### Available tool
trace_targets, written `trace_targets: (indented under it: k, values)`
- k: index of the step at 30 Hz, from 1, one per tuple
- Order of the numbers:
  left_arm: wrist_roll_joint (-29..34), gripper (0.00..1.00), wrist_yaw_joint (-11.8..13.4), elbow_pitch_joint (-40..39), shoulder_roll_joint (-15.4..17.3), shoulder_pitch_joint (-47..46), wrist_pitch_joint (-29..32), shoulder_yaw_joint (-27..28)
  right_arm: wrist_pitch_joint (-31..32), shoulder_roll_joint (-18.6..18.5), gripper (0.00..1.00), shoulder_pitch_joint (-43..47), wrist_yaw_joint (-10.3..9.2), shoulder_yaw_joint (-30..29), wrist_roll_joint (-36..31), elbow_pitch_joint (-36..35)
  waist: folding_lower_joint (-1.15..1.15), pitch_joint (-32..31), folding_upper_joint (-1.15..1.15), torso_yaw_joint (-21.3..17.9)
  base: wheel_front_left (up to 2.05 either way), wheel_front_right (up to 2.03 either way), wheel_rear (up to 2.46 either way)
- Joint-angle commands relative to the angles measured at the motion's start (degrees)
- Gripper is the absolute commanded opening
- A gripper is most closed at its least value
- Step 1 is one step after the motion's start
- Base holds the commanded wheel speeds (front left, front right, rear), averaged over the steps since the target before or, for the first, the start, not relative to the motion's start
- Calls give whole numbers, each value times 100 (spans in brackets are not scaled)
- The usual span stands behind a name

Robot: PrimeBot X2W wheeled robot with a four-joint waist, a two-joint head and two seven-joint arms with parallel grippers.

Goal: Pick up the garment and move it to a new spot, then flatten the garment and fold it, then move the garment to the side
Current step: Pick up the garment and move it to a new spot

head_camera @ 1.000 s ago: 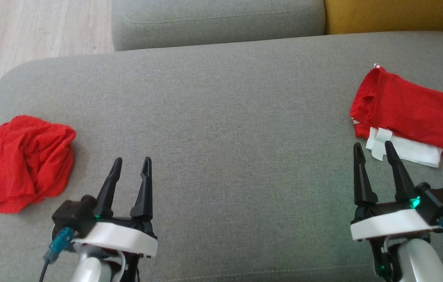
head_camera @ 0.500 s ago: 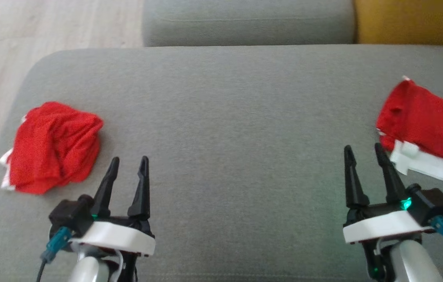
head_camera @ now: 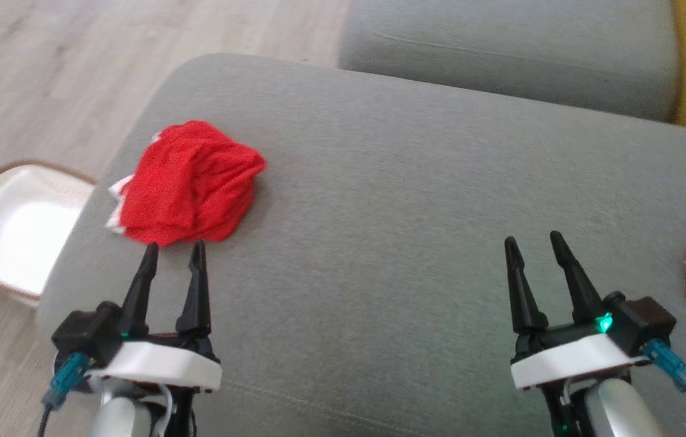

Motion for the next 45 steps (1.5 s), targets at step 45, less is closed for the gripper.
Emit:
trace_targets:
  k: [45]
  values:
    - [299,100,-467,3388,818,-3262,548,537,402,-13,100,-1068,11,-926,-1357,-1387,0,1897,0,557,0,0,0]
